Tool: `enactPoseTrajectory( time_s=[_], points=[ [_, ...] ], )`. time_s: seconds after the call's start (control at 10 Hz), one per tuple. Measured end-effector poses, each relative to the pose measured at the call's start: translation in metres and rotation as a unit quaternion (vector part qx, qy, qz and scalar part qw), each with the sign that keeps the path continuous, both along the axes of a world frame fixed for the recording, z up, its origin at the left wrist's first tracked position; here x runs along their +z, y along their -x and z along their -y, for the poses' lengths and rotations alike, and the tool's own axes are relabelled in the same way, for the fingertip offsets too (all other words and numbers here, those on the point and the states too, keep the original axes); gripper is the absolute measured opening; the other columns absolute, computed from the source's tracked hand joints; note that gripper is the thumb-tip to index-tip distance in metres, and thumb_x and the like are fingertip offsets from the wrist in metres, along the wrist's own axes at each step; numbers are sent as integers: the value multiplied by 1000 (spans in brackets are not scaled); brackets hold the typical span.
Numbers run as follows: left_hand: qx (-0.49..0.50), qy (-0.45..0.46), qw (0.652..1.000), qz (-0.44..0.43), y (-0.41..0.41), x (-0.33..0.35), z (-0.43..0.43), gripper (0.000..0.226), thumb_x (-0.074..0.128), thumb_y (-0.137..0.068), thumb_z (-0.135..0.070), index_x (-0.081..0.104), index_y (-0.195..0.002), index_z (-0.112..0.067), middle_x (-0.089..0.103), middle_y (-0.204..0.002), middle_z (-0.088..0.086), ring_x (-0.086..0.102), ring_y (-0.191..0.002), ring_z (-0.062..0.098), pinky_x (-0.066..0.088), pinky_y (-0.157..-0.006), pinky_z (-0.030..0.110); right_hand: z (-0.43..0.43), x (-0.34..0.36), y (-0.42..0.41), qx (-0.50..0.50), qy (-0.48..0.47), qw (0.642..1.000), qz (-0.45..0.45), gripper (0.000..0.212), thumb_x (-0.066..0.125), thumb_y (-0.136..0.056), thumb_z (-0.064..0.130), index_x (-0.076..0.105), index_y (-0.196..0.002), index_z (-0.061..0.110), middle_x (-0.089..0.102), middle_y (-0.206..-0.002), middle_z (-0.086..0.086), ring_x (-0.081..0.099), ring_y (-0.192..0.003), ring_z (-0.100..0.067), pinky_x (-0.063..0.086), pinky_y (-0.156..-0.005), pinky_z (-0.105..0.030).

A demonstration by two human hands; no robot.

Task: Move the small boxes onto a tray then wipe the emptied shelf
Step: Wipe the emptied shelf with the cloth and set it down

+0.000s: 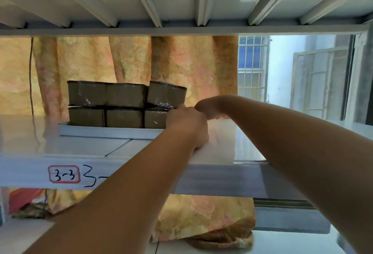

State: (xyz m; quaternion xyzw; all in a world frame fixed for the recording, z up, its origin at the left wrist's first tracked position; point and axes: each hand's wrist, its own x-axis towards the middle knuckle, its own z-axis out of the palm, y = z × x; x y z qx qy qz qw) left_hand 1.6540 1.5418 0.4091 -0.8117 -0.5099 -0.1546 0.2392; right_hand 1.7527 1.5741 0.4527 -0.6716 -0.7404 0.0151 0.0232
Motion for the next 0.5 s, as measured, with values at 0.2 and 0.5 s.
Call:
enactPoseTrajectory(
  time_s=[0.2, 0.5],
  points=[
    [-18, 12, 999, 25, 2, -1, -3, 33, 47, -88, -26, 57, -117, -14, 55, -125, 11, 41, -119, 29, 33, -75, 35, 11, -5, 5, -4, -48, 999, 4, 42, 35, -98, 6, 45, -139, 12, 47, -143, -10, 43, -130, -26, 33, -105, -34],
    [-129, 8, 984, 120, 15, -1, 7, 25, 52, -82, -34, 61, -96, -16, 64, -101, 5, 54, -102, 26, 39, -67, 32, 72, -26, -6, -34, -130, 990, -32, 35, 37, -100, 13, 59, -126, 5, 56, -133, -12, 51, -119, -26, 37, -98, -30]
  ],
)
